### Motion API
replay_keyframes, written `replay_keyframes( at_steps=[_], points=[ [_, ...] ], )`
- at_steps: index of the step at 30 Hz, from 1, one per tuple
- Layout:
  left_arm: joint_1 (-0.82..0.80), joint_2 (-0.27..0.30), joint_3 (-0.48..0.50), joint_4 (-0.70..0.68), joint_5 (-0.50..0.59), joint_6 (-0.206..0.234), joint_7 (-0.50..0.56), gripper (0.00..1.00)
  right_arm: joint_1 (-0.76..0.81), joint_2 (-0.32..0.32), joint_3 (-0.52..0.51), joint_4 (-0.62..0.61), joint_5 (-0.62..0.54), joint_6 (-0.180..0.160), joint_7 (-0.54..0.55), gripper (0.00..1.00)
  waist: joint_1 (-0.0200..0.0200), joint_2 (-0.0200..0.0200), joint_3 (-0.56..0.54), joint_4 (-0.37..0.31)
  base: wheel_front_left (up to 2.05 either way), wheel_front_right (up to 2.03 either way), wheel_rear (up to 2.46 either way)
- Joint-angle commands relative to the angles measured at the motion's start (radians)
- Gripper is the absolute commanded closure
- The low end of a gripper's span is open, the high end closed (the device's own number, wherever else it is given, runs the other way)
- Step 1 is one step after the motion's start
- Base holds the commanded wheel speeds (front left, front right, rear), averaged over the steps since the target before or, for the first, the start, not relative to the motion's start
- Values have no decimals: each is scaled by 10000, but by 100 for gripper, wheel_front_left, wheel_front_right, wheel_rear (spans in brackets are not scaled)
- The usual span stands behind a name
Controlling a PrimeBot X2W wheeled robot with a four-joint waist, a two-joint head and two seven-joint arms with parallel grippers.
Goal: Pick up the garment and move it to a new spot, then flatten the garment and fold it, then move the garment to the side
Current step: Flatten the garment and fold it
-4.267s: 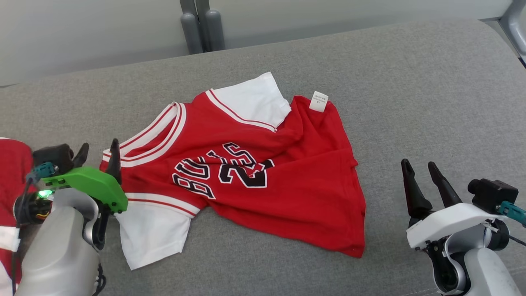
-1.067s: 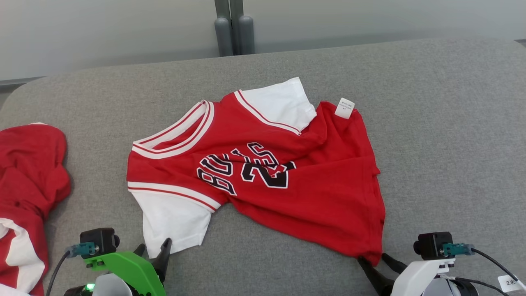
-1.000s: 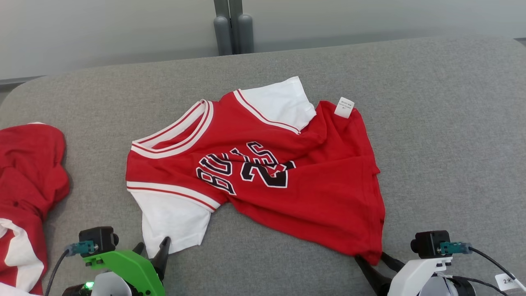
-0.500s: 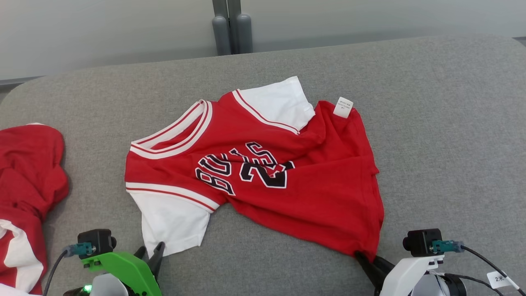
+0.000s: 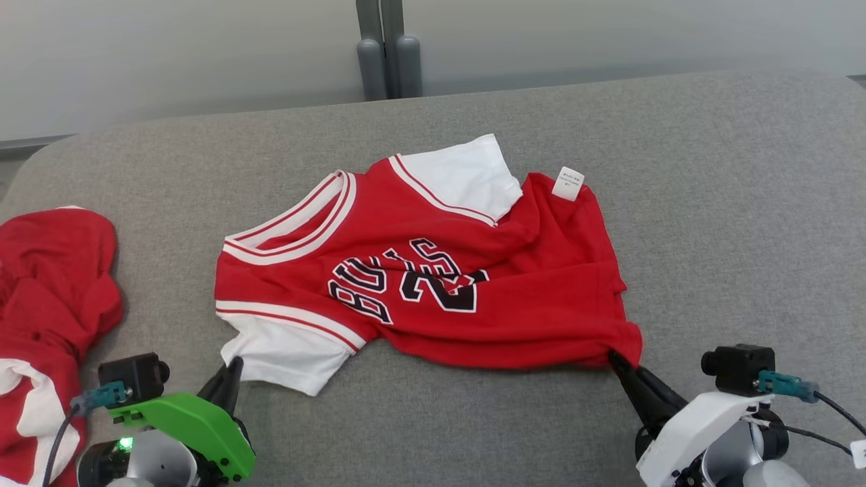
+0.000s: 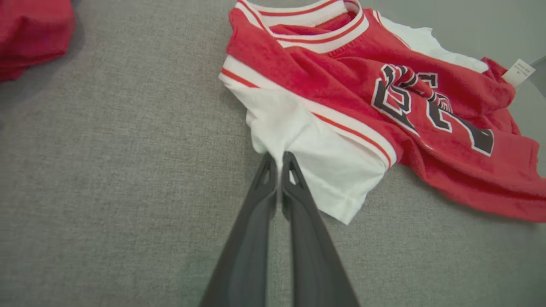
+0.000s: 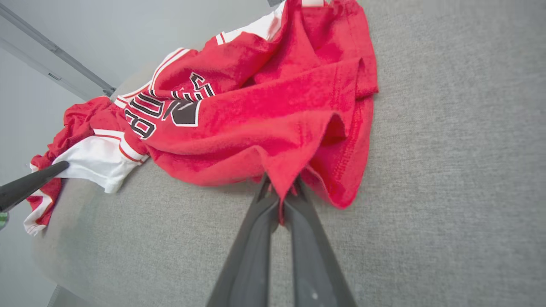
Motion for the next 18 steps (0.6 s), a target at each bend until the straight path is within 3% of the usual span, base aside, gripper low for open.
replay_keyframes(
  at_steps=[1, 10, 18],
  points=[
    [59, 132, 58, -221, 103, 68, -106, 100, -110, -77, -34, -145, 126, 5, -192, 100, 0, 0, -13, 21, 0, 0, 0],
    [-874, 581, 150, -1403, 291, -79, -257, 100, -1057, -476, -111, -829, 622, 5, -1283, 100, 0, 0, 395, -66, 0, 0, 0],
    [-3915, 1313, -285, -615, 505, -487, 47, 100, -3924, -1038, 206, -109, 1454, 5, -1492, 100, 0, 0, 1731, -40, 0, 0, 0]
  ],
)
